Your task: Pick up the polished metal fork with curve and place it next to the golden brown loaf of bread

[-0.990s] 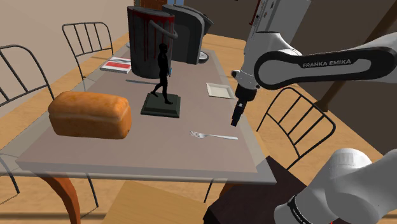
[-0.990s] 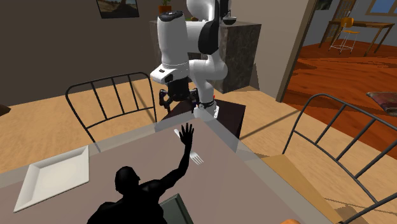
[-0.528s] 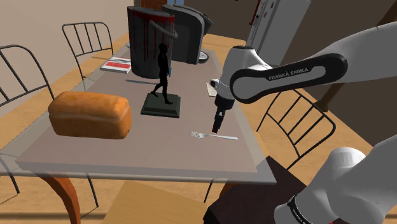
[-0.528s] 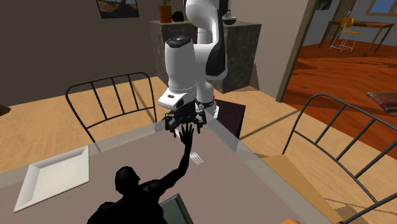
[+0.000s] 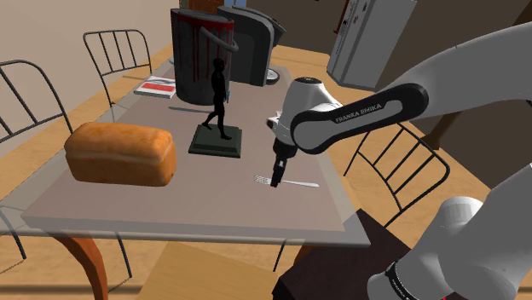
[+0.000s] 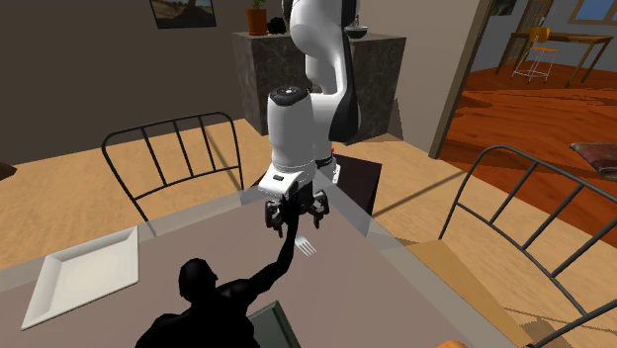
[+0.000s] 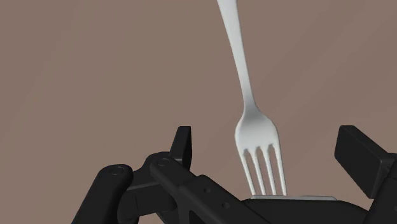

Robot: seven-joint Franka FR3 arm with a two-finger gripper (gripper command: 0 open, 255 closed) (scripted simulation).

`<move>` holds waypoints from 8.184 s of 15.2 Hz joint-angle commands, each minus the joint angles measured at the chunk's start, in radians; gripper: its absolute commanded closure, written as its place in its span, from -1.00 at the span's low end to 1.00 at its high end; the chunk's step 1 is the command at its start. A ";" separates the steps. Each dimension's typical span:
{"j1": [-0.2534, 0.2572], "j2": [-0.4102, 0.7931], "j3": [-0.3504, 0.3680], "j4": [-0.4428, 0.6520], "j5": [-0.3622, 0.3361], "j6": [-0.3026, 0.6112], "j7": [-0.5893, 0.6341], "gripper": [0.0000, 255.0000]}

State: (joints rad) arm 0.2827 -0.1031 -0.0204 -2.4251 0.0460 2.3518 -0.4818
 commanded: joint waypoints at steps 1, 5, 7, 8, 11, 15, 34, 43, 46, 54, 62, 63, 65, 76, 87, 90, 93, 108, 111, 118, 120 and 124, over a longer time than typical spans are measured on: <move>0.001 0.021 0.001 -0.008 0.002 0.029 -0.002 -1.00; 0.001 0.037 0.001 -0.015 0.004 0.052 -0.003 -1.00; 0.001 0.037 0.001 -0.015 0.004 0.052 -0.003 -1.00; 0.001 0.037 0.001 -0.015 0.004 0.052 -0.003 -1.00; 0.001 0.037 0.001 -0.014 0.004 0.052 -0.003 1.00; 0.002 0.035 0.001 -0.018 0.004 0.053 -0.002 1.00; 0.000 -0.077 0.001 0.071 -0.007 -0.147 0.010 1.00; -0.001 -0.126 0.001 0.148 -0.011 -0.273 0.015 1.00; -0.001 -0.138 0.001 0.177 -0.012 -0.314 0.017 1.00; -0.002 -0.161 0.002 0.264 -0.014 -0.423 0.021 1.00; -0.002 -0.168 0.001 0.364 -0.015 -0.531 0.024 1.00; -0.002 -0.168 0.001 0.377 -0.015 -0.545 0.025 1.00; 0.007 -0.155 0.016 0.391 -0.012 -0.544 0.047 1.00; 0.107 0.054 0.163 0.618 -0.013 -0.554 0.294 1.00; 0.242 0.380 0.259 1.032 -0.095 -0.646 0.528 1.00; 0.289 0.485 0.270 1.170 -0.125 -0.681 0.577 1.00; 0.286 0.477 0.269 1.116 -0.123 -0.636 0.577 1.00; 0.276 0.475 0.265 0.911 -0.124 -0.433 0.579 1.00; 0.275 0.481 0.264 0.880 -0.126 -0.395 0.581 1.00; 0.275 0.504 0.261 0.817 -0.133 -0.311 0.585 1.00; 0.275 0.512 0.260 0.802 -0.136 -0.288 0.586 1.00; 0.276 0.530 0.257 0.774 -0.142 -0.242 0.589 1.00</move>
State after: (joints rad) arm 0.5595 0.4232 0.2373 -1.6430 -0.0942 2.0973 0.1073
